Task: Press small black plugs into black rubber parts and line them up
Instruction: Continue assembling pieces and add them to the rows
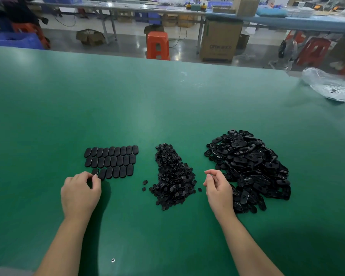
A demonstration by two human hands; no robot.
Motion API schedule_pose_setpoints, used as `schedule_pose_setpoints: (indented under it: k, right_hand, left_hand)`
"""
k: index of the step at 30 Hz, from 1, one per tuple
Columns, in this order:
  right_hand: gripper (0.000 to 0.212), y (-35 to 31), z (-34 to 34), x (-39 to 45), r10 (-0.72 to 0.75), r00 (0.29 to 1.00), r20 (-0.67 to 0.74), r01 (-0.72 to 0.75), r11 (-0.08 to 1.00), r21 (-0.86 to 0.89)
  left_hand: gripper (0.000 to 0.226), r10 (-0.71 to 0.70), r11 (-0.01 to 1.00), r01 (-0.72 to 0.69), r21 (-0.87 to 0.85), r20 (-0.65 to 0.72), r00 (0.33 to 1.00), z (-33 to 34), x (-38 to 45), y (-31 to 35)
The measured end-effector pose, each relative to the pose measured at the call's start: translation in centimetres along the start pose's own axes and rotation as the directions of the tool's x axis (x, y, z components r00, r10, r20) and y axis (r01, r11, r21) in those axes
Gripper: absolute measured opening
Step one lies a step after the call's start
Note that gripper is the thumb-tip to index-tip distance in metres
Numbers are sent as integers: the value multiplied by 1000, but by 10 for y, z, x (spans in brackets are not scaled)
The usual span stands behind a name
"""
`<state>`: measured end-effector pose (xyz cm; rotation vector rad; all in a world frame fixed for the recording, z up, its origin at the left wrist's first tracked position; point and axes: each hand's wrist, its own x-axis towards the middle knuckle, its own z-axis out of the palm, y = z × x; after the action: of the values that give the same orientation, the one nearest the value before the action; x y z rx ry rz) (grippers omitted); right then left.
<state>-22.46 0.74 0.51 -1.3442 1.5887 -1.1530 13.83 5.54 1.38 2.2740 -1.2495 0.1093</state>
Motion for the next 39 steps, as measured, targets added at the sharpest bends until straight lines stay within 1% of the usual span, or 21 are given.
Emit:
schedule_pose_setpoints:
  k: [2, 5, 8, 10, 12, 15, 20, 26, 31, 36, 38, 39]
  right_hand:
    - [18, 0, 0, 0, 4, 1000, 2, -4, 1000, 5]
    - [18, -1, 0, 0, 7, 1000, 4, -7, 1000, 16]
    - [18, -2, -1, 0, 8, 1000, 6, -8, 1000, 13]
    - [18, -2, -1, 0, 6, 1000, 7, -6, 1000, 16]
    - [17, -2, -1, 0, 3, 1000, 7, -3, 1000, 13]
    - [17, -2, -1, 0, -1, 1000, 5, 1, 1000, 6]
    - [18, -2, -1, 0, 2, 1000, 6, -2, 1000, 13]
    - [17, -2, -2, -1, -4, 1000, 4, 4, 1000, 7]
    - [16, -3, -2, 0, -9, 1000, 3, 9, 1000, -12]
    - [18, -4, -2, -1, -5, 1000, 10, 5, 1000, -2]
    - [18, -5, -2, -2, -4, 1000, 11, 4, 1000, -1]
    - [18, -5, -2, -2, -4, 1000, 12, 4, 1000, 1]
  left_hand:
    - [15, 12, 1000, -12, 12, 1, 1000, 1, 1, 0]
    - [14, 17, 1000, -18, -20, -26, 1000, 2, -3, -1]
    - [22, 96, 995, -96, 6, -61, 993, 3, -9, -2]
    - [27, 148, 988, -147, 41, -29, 989, 4, -12, -2]
    - [27, 152, 988, -152, 39, -3, 988, 4, -12, 0]
    - [38, 172, 984, -173, 48, 17, 985, 3, -10, 3]
    - [40, 168, 985, -169, 45, 28, 985, 4, -8, 4]
    - [39, 164, 985, -164, 47, 6, 986, 8, -6, 1]
    - [38, 203, 975, -203, 90, 8, 979, 10, -4, -1]
    - [39, 206, 971, -206, 124, 9, 978, 11, -4, -2]
    - [36, 187, 978, -185, 100, -16, 982, 11, -5, 0]
    - [35, 169, 984, -167, 58, -41, 985, 10, -6, 2]
